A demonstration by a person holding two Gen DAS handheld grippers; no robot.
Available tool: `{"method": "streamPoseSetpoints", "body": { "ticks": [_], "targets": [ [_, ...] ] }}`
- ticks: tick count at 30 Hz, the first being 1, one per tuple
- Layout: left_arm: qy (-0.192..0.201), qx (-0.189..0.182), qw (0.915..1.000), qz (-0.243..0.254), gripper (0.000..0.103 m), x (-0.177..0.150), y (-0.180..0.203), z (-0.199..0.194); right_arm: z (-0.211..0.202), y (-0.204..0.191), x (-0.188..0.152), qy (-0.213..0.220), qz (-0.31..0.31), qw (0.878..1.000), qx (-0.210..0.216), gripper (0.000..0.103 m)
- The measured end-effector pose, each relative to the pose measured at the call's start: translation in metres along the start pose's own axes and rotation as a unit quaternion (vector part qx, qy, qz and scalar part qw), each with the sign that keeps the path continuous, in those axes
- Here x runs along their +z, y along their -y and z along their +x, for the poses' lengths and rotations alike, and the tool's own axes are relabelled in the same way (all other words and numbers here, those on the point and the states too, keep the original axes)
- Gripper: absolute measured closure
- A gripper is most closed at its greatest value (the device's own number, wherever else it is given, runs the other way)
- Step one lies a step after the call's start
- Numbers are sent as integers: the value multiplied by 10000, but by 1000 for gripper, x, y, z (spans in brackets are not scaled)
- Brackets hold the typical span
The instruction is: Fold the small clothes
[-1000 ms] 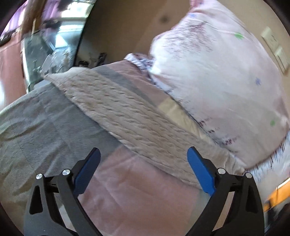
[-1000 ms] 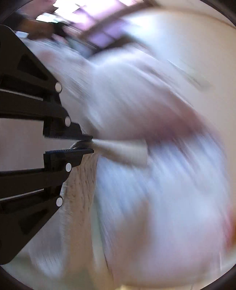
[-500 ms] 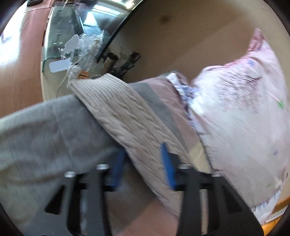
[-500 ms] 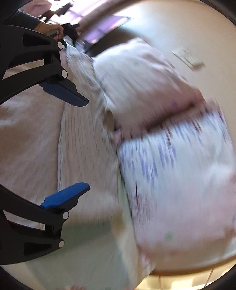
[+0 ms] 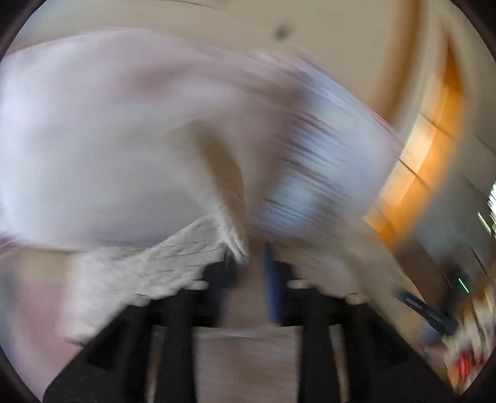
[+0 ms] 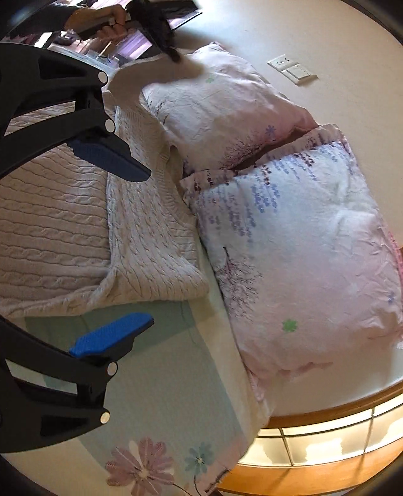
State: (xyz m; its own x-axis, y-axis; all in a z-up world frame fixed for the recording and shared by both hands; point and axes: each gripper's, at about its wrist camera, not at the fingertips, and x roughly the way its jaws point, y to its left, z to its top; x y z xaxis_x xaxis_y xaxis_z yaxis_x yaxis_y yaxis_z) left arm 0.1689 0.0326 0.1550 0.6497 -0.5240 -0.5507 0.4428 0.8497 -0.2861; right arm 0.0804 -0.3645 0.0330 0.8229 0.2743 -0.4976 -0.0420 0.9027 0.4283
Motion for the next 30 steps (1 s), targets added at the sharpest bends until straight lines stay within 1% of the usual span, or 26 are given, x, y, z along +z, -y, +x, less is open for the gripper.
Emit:
{"method": "streamPoseSetpoints", "body": {
  "ticks": [1, 3, 5, 6, 7, 8, 9, 10, 11, 12, 14, 15, 16, 17, 18, 19, 20, 21, 22, 23, 24, 25, 27, 28, 29, 30],
  "targets": [
    [-321, -209, 9990, 243, 46, -11, 28, 21, 3, 1, -3, -97, 25, 9999, -3, 15],
    [-799, -299, 9952, 473, 46, -33, 48, 39, 0, 8, -10, -283, 130, 9995, 55, 15],
    [-887, -103, 9951, 420, 45, -53, 36, 32, -12, 18, -19, -364, 201, 9991, 46, 15],
    [-877, 62, 9958, 267, 43, -63, 23, 22, -20, 26, -26, -420, 232, 9988, -14, 15],
    [-866, 282, 9958, -38, 38, -77, 0, 6, -28, 34, -35, -493, 290, 9983, -59, 15],
    [-866, 419, 9951, -243, 35, -84, -15, -4, -33, 40, -40, -552, 358, 9978, -77, 16],
    [-890, 595, 9931, -479, 34, -95, -33, -17, -39, 48, -50, -664, 494, 9965, -71, 16],
    [-967, 797, 9893, -744, 34, -113, -53, -34, -44, 54, -58, -767, 613, 9952, -21, 20],
    [-1026, 904, 9865, -898, 34, -124, -63, -43, -50, 61, -70, -907, 787, 9927, 78, 26],
    [-1102, 982, 9826, -1130, 34, -142, -73, -56, -53, 64, -78, -1008, 890, 9908, 138, 28],
    [-1214, 889, 9768, -1524, 34, -168, -89, -73, -58, 68, -96, -1231, 1118, 9856, 294, 35],
    [-1278, 788, 9739, -1702, 34, -183, -92, -82, -66, 67, -104, -1146, 1143, 9861, 376, 37],
    [-1321, 703, 9723, -1795, 34, -194, -93, -93, -71, 65, -110, -1189, 1146, 9853, 431, 40],
    [-1220, 618, 9740, -1805, 35, -206, -88, -104, -74, 62, -115, -1266, 1168, 9835, 548, 44],
    [-1195, 596, 9755, -1747, 35, -211, -83, -110, -76, 59, -123, -1406, 1256, 9786, 823, 53],
    [-1210, 506, 9761, -1731, 36, -218, -78, -115, -76, 56, -130, -1515, 1334, 9740, 1026, 58],
    [-1180, 294, 9762, -1795, 42, -228, -71, -122, -76, 53, -138, -1644, 1404, 9685, 1232, 68],
    [-1210, 87, 9749, -1869, 45, -235, -65, -126, -77, 48, -148, -1750, 1407, 9641, 1417, 73],
    [-1165, 62, 9763, -1824, 48, -239, -55, -129, -78, 43, -154, -1821, 1398, 9610, 1539, 81],
    [-1207, 7, 9761, -1808, 56, -243, -50, -131, -79, 38, -163, -1913, 1427, 9559, 1712, 84],
    [-1248, -64, 9752, -1827, 60, -246, -44, -131, -79, 35, -167, -1950, 1445, 9534, 1793, 85],
    [-1263, -132, 9744, -1854, 64, -252, -41, -131, -79, 32, -169, -1968, 1440, 9523, 1834, 87],
    [-1205, -103, 9761, -1804, 67, -259, -35, -131, -79, 27, -171, -1944, 1396, 9533, 1844, 88],
    [-1204, -74, 9762, -1802, 73, -260, -33, -130, -79, 27, -171, -1913, 1389, 9538, 1853, 93],
    [-1253, -121, 9748, -1840, 85, -260, -33, -125, -78, 26, -170, -1879, 1400, 9541, 1867, 96],
    [-1308, -181, 9734, -1871, 92, -261, -33, -121, -78, 26, -168, -1823, 1414, 9543, 1898, 96]
  ]
}}
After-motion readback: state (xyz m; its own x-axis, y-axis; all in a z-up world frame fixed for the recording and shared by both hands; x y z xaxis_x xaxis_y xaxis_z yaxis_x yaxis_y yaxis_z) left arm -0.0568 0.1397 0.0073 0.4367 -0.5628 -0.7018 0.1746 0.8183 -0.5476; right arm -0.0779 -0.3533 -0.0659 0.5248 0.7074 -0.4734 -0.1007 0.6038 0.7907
